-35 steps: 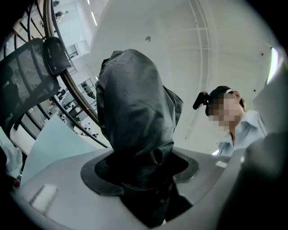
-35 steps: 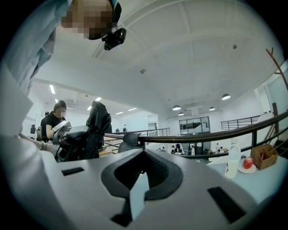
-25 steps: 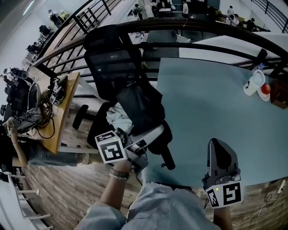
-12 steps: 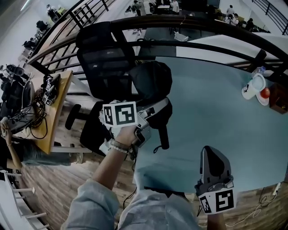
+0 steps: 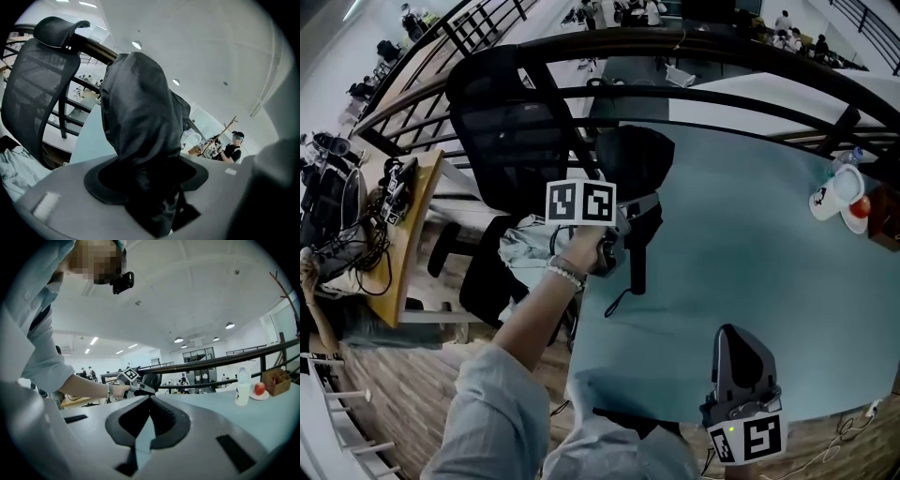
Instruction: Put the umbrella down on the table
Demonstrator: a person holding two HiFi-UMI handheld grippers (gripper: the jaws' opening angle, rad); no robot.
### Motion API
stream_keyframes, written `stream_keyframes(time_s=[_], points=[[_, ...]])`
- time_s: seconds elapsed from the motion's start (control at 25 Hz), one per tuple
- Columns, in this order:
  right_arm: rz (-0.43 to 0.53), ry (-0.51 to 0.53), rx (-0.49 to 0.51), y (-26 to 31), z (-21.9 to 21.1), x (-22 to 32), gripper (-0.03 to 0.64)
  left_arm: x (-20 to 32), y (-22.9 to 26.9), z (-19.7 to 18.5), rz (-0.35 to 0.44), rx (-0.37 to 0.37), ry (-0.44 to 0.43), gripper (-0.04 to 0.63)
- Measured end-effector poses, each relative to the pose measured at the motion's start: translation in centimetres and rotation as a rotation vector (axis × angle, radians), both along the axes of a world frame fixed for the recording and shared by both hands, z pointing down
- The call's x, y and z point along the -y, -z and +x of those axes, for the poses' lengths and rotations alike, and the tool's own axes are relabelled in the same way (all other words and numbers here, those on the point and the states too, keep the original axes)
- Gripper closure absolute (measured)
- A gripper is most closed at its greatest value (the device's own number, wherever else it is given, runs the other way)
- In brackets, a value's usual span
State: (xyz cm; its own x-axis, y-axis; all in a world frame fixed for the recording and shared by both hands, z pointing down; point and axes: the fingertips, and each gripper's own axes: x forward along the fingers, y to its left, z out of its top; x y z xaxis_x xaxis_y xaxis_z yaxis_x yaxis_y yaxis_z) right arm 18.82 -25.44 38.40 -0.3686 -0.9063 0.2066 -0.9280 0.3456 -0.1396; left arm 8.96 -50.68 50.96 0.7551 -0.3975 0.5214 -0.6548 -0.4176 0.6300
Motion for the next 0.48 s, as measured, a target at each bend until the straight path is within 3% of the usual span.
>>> stream_keyframes(time_s=[0.48], points=[[-0.042, 0.005, 0.024, -3.0, 1.3, 0.5, 0.626, 6.2, -7.7, 1.9, -0.098, 0.151, 0.021, 0.319]])
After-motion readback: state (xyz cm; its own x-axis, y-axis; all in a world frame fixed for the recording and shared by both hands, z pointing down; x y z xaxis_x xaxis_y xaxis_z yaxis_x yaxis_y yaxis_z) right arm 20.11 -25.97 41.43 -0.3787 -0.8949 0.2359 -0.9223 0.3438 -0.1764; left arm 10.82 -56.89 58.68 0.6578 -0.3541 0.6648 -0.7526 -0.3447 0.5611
